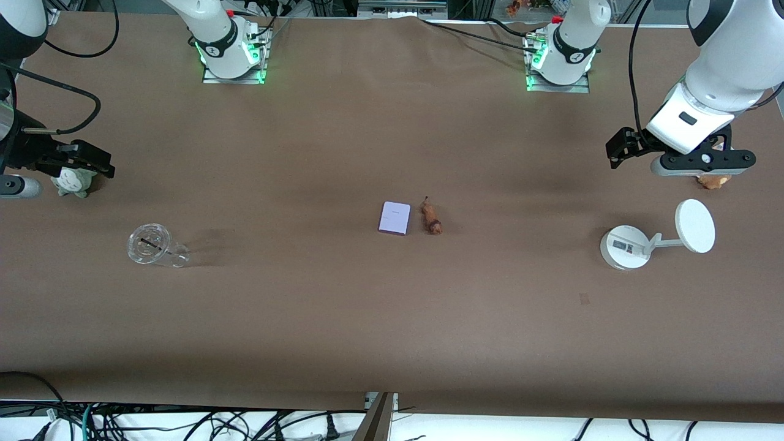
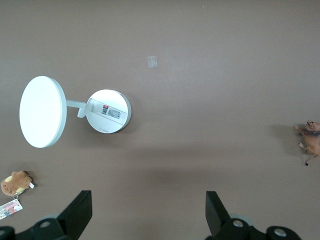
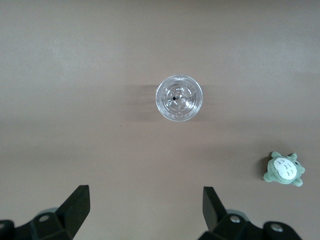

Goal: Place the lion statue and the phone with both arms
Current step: 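Reach the left gripper toward the brown lion statue beside the phone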

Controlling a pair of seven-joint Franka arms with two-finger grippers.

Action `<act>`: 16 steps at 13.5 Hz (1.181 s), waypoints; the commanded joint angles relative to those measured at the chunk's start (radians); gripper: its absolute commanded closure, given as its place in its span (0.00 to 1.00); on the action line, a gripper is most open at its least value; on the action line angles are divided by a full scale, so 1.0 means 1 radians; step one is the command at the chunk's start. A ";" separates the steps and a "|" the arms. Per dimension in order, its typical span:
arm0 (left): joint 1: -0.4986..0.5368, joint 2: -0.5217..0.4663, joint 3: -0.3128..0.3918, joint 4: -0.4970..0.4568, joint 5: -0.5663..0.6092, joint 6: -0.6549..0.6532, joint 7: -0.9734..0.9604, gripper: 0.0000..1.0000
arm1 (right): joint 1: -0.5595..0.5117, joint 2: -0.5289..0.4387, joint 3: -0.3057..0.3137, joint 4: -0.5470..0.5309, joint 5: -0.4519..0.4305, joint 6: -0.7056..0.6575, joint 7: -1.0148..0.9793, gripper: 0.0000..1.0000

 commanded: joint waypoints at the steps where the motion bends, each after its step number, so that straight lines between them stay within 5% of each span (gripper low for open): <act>1: -0.004 0.051 -0.001 0.083 0.002 -0.028 -0.003 0.00 | -0.007 0.009 0.004 0.023 0.013 -0.013 0.003 0.00; 16: -0.029 0.204 -0.003 0.161 0.009 -0.208 0.010 0.00 | -0.005 0.019 0.004 0.026 0.016 -0.002 -0.002 0.00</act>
